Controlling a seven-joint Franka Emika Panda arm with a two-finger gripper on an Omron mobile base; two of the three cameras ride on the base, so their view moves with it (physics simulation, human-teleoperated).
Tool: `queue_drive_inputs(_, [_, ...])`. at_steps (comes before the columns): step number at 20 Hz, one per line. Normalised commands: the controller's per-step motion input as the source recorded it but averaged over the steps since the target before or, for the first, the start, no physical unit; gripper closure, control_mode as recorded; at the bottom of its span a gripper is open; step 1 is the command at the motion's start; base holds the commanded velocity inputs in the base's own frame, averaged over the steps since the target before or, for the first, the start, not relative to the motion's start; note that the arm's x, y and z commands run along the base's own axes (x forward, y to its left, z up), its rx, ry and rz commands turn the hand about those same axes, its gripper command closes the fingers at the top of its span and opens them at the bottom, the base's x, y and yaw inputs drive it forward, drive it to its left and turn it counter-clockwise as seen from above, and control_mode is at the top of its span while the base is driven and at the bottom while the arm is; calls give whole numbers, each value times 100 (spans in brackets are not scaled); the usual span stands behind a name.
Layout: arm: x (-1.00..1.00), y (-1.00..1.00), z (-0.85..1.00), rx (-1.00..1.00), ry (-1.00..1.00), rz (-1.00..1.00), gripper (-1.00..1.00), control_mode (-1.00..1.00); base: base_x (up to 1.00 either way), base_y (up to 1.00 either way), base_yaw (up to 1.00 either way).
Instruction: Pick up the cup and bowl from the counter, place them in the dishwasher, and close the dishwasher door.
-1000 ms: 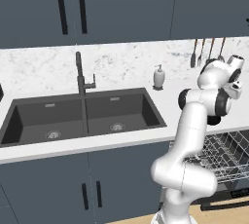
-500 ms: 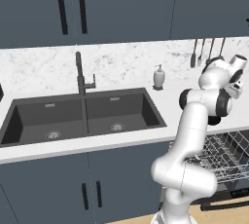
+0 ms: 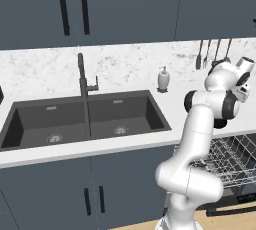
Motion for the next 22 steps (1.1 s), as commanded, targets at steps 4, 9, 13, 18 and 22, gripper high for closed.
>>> queue_drive_inputs(4, [0, 16, -20, -2, 0, 0, -100, -100, 0, 0, 0])
queue_drive_inputs(9, [-2, 0, -32, 0, 3, 0, -100, -100, 0, 0, 0])
queue_drive_inputs(13, [-18, 2, -36, 0, 7, 0, -100, -100, 0, 0, 0])
queue_drive_inputs(18, [-91, 31, -54, -4, 9, 1, -100, -100, 0, 0, 0])
queue_drive_inputs(22, [-84, 15, -59, -1, 15, 4, -100, -100, 0, 0, 0])
